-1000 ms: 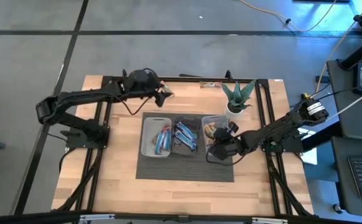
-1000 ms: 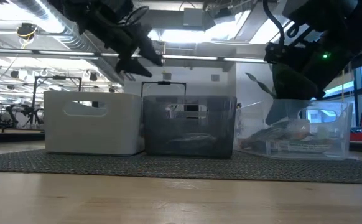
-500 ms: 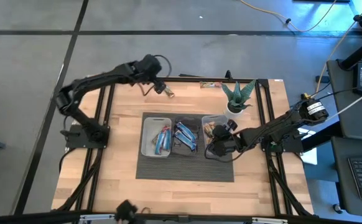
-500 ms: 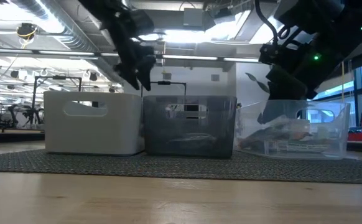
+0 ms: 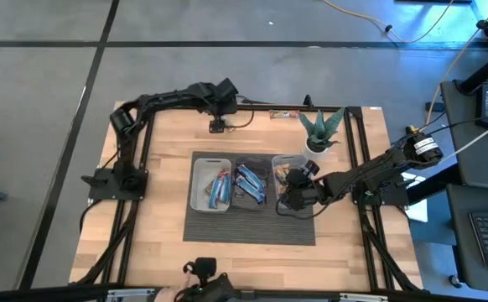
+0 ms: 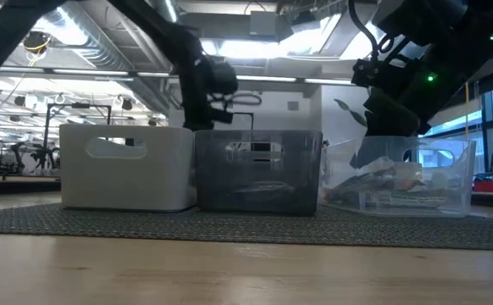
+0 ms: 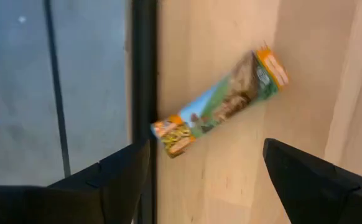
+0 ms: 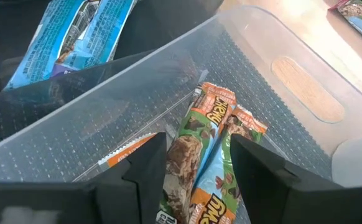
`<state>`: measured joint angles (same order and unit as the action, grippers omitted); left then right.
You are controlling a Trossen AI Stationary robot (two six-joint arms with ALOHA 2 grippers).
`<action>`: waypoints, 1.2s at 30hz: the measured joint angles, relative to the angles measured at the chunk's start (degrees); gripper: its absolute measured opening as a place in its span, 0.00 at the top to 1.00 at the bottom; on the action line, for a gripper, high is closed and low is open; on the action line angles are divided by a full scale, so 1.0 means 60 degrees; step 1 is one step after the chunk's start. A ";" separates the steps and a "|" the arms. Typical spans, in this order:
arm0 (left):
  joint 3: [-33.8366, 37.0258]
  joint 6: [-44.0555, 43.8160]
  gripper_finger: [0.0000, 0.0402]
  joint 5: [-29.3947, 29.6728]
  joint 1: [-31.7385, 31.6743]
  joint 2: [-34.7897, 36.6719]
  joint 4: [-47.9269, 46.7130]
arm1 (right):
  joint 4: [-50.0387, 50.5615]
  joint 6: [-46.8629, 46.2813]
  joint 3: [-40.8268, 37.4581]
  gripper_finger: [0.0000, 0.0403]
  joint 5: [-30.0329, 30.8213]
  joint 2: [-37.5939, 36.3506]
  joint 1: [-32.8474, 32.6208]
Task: Pick and place Granola Bars by type
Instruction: Put the orange granola bar into the transparent bin
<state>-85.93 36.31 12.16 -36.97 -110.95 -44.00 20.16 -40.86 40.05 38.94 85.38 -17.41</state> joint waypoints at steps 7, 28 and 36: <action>0.0000 0.1132 0.23 0.0386 -0.0004 -0.0805 0.0185 | 0.0015 0.0000 0.0000 0.55 -0.0002 0.0000 0.0000; 0.0000 0.1904 0.23 -0.1155 -0.0170 -0.1404 0.1400 | 0.0040 -0.0102 -0.0009 0.55 -0.0007 0.0004 0.0004; -0.0020 0.1135 0.23 -0.1252 -0.0411 -0.1685 0.1101 | 0.0051 -0.0102 -0.0015 0.55 -0.0007 0.0004 0.0004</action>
<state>-86.05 43.11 4.65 -39.44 -121.06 -37.40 20.47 -41.47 39.97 38.89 85.41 -17.39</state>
